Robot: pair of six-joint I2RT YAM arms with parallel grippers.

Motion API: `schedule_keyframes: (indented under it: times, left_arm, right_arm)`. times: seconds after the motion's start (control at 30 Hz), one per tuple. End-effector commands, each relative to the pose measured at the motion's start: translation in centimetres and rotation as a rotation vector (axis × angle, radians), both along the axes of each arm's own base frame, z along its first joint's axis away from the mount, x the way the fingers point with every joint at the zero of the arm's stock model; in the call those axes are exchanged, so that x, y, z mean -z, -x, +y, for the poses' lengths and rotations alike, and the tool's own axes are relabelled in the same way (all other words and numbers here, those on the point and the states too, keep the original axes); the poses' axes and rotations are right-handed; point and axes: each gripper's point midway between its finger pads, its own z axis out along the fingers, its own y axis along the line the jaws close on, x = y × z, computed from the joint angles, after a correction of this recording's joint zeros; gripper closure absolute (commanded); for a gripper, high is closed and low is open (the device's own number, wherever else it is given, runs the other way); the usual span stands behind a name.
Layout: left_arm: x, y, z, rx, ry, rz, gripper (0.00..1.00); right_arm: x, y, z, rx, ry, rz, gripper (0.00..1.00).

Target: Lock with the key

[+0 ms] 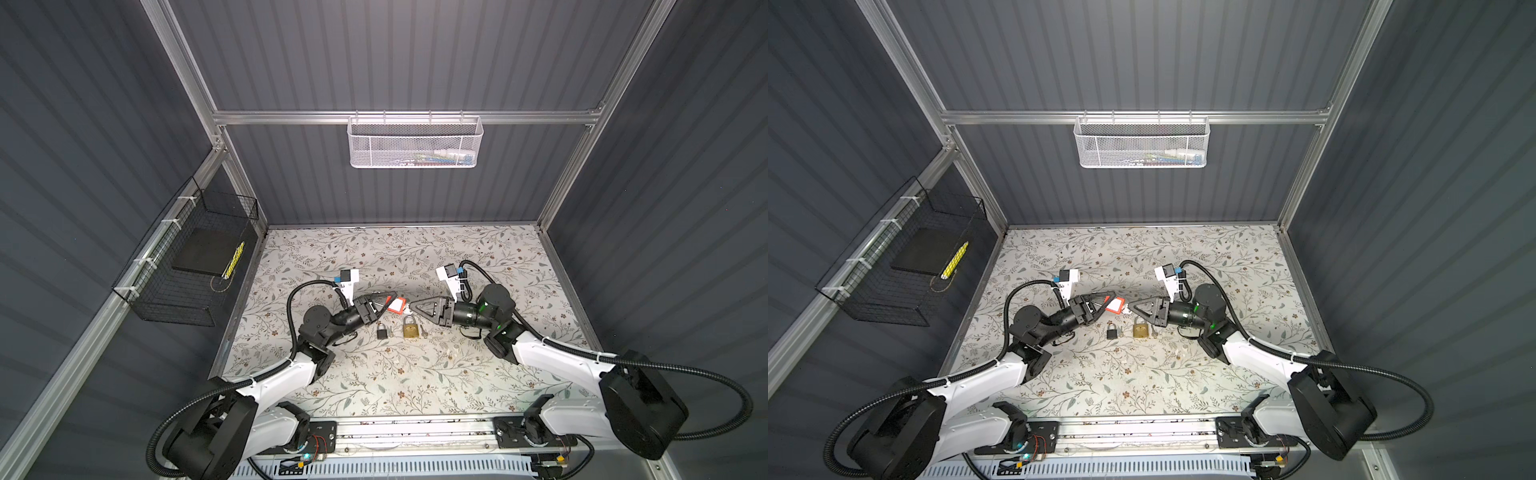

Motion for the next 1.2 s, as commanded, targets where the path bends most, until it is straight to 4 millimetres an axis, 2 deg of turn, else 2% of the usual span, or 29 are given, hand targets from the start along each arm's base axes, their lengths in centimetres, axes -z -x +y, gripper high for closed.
schedule_keyframes:
  times: [0.0, 0.17, 0.5, 1.17]
  left_arm:
    - [-2.0, 0.5, -0.1, 0.020, 0.035, -0.058, 1.00]
    - [-2.0, 0.5, -0.1, 0.017, 0.035, -0.061, 1.00]
    - [-2.0, 0.5, 0.0, 0.012, 0.036, -0.061, 1.00]
    - [-2.1, 0.3, 0.4, -0.016, 0.042, -0.066, 1.00]
  right_arm:
    - [-1.8, 0.4, 0.4, -0.039, -0.050, -0.041, 0.82]
    - [-1.5, 0.3, 0.6, -0.043, -0.052, -0.033, 0.85]
    - [-1.5, 0.6, 0.5, -0.046, -0.059, -0.038, 1.00]
    - [-0.8, 1.0, -0.6, 0.006, -0.045, -0.056, 1.00]
